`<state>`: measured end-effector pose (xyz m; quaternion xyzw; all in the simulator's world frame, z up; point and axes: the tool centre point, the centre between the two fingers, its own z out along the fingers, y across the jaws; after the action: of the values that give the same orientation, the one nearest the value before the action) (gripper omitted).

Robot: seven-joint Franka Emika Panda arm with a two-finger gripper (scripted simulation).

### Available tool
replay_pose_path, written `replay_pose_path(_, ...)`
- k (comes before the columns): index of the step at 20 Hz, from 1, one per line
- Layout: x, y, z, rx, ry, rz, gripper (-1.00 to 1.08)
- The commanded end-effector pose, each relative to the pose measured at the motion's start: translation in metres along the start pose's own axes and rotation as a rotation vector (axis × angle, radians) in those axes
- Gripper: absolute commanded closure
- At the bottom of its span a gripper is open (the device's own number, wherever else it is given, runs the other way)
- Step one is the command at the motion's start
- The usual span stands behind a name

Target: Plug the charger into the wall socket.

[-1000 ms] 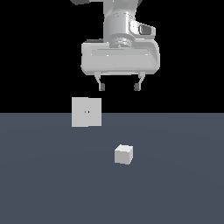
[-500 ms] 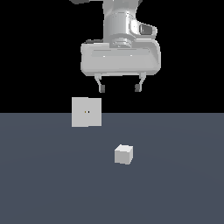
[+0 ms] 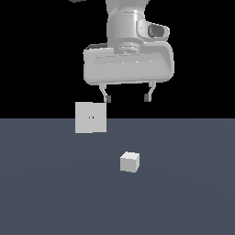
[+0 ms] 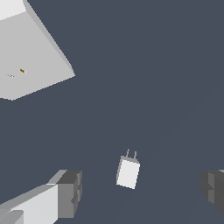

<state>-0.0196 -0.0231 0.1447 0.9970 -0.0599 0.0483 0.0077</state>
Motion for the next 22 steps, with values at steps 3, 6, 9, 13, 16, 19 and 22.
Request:
replay_pose_path(3, -0.011, 0.002, 0.011, -0.007, 0.048, 0.042, -0.92)
replay_pose_path(6, -0.018, 0.003, 0.02, -0.011, 0.081, 0.07, -0.92)
replay_pose_path(9, -0.024, 0.004, 0.028, -0.016, 0.115, 0.099, -0.92)
replay_pose_path(13, -0.033, 0.005, 0.04, -0.023, 0.159, 0.137, -0.92)
replay_pose_path(16, -0.038, 0.005, 0.049, -0.029, 0.192, 0.165, -0.92)
replay_pose_path(19, -0.043, 0.006, 0.057, -0.035, 0.221, 0.19, -0.92)
replay_pose_path(22, -0.046, 0.007, 0.064, -0.041, 0.245, 0.211, -0.92)
